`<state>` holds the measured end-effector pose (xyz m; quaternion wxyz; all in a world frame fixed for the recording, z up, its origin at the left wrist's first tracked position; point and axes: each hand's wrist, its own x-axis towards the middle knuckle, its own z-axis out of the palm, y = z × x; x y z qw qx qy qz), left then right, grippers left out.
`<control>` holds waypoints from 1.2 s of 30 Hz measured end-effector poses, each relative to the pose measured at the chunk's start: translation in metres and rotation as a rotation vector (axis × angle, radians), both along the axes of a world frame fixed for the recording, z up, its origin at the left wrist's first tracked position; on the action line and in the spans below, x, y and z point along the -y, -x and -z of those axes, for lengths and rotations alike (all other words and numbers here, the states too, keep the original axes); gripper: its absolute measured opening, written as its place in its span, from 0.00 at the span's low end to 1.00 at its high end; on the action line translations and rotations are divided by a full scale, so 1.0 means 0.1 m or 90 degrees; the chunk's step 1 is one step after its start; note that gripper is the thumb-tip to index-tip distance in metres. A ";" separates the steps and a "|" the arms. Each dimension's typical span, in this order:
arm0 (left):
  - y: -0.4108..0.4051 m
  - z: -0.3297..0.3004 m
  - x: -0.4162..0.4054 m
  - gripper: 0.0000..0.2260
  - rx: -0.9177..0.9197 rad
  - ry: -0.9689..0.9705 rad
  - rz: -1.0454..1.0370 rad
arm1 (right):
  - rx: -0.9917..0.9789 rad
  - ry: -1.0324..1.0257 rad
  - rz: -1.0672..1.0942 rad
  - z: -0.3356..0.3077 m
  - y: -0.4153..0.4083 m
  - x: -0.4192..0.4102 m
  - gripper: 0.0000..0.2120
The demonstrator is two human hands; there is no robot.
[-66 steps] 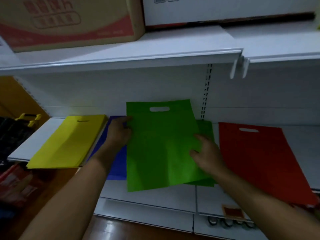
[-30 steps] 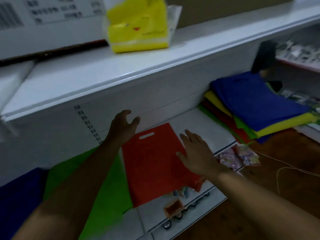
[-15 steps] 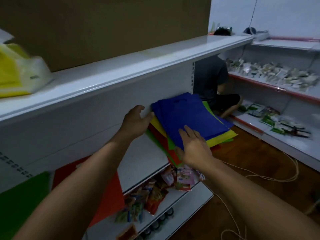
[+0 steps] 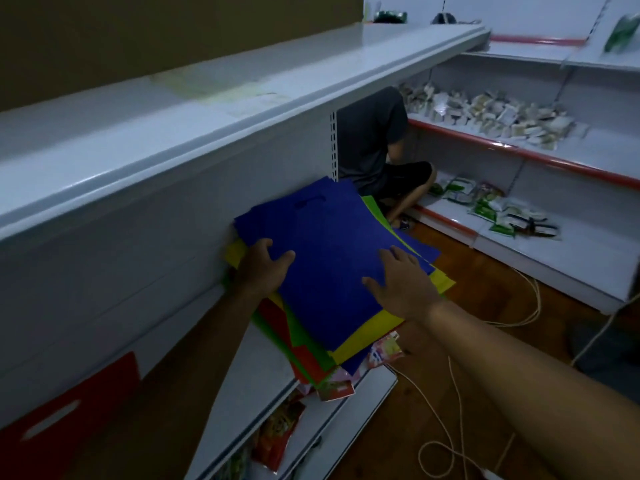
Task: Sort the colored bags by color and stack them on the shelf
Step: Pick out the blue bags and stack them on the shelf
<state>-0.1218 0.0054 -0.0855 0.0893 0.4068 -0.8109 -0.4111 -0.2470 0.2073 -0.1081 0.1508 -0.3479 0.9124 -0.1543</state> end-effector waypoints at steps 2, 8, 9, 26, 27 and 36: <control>0.06 0.14 0.11 0.30 0.012 -0.029 -0.022 | -0.002 -0.025 0.030 0.11 0.18 0.08 0.36; 0.18 0.37 0.29 0.29 -0.010 -0.029 -0.108 | -0.009 -0.077 0.072 0.33 0.30 0.26 0.40; 0.19 0.38 0.31 0.30 -0.021 -0.030 -0.127 | -0.045 -0.068 0.054 0.34 0.26 0.27 0.40; 0.03 0.30 0.33 0.25 -0.118 -0.033 -0.277 | -0.087 0.041 -0.099 0.25 0.11 0.15 0.38; 0.02 0.32 0.34 0.25 -0.127 -0.052 -0.285 | -0.094 0.039 -0.108 0.25 0.09 0.14 0.39; -0.09 0.17 0.33 0.14 -0.258 -0.314 -0.141 | -0.005 0.133 -0.022 0.21 0.15 0.10 0.35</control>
